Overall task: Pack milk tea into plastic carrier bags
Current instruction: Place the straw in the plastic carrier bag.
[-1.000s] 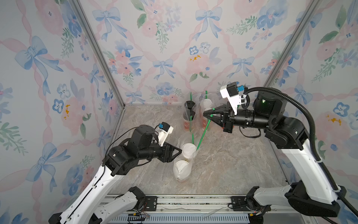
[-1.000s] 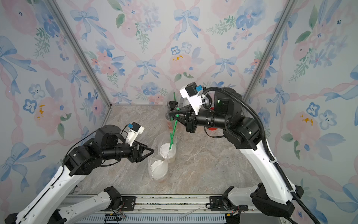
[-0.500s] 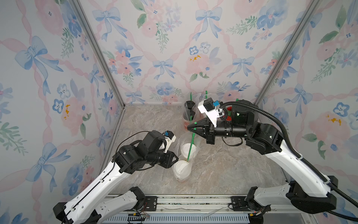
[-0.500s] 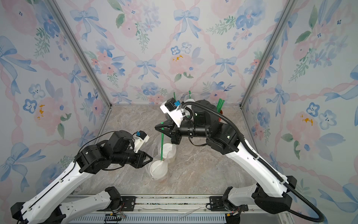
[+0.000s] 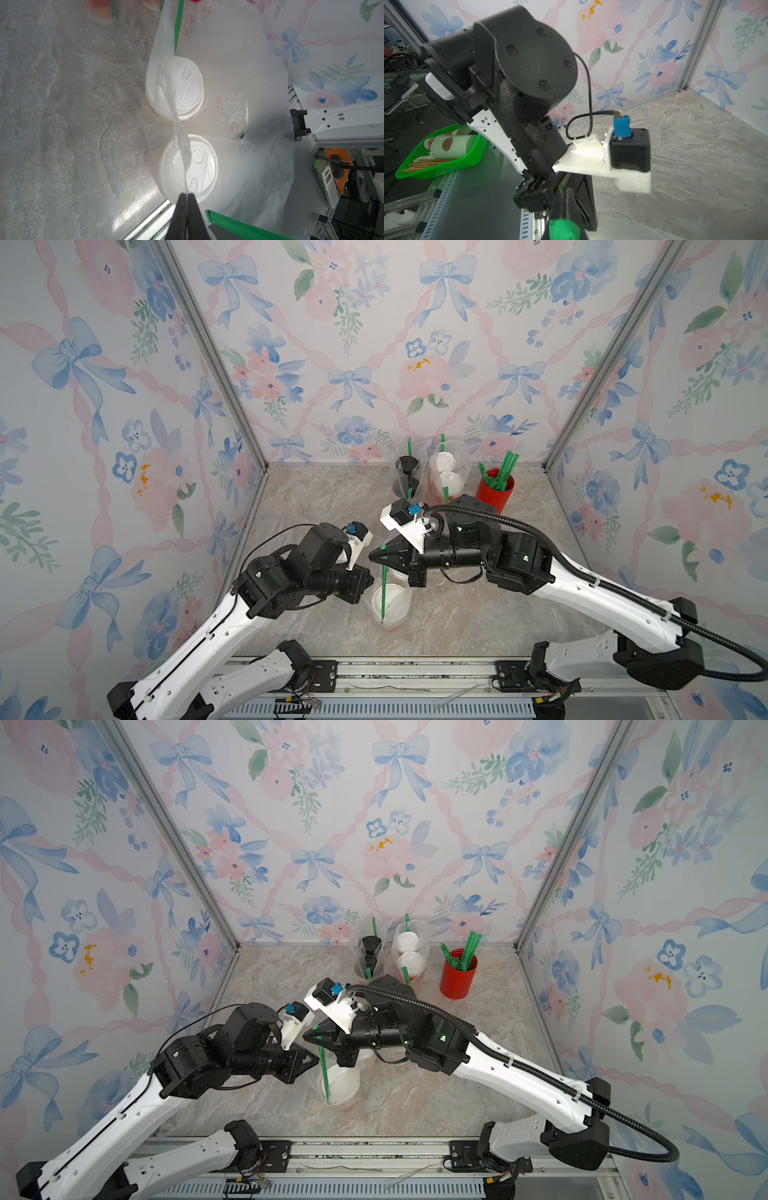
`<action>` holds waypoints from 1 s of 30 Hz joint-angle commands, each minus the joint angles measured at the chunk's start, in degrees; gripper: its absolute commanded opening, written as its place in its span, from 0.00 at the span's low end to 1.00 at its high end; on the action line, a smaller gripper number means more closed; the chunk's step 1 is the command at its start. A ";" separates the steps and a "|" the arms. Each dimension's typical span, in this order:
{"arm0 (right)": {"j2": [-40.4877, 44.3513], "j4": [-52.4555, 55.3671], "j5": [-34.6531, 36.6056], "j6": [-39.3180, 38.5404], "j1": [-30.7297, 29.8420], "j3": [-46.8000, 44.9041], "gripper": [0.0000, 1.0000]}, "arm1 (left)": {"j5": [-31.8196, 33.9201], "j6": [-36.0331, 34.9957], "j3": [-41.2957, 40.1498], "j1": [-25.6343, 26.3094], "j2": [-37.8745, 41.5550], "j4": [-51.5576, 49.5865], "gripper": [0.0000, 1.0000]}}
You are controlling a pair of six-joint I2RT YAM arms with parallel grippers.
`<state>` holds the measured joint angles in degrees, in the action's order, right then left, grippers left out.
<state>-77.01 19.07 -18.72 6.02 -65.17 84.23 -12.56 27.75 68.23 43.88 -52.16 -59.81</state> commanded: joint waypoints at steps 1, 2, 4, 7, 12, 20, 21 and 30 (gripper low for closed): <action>0.64 -5.74 2.88 0.29 -1.49 -2.37 0.04 | 0.38 0.68 -0.63 0.29 0.75 -0.22 0.06; 0.72 -6.22 3.10 0.31 -1.71 -3.00 0.04 | 0.43 0.72 -0.64 0.27 0.89 -0.20 0.05; 0.72 -6.63 3.21 0.14 -2.19 -4.42 0.04 | 0.62 0.88 -0.55 0.24 1.01 -0.13 0.05; 1.13 -7.56 3.56 -0.42 -2.76 -6.94 0.04 | 0.57 1.00 -0.38 0.24 1.17 0.02 0.03; 2.93 -12.50 3.11 -1.02 -3.78 -13.58 0.04 | 0.69 1.32 -0.21 0.24 1.42 -0.04 0.01; 4.68 -25.00 3.28 -3.77 -5.81 -27.80 0.04 | 0.99 1.37 -0.02 0.25 1.56 -0.04 0.00; 4.47 -26.34 3.55 -4.33 -6.15 -29.43 0.04 | 1.04 1.35 0.06 0.24 1.52 -0.04 0.00; 2.31 -28.91 5.28 -5.67 -6.28 -35.42 0.14 | 0.85 1.27 0.76 0.24 0.88 0.22 0.00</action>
<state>-74.00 -7.42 -14.44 1.34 -71.00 49.71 -12.16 28.75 68.14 43.92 -51.18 -60.31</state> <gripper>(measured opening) 0.133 0.046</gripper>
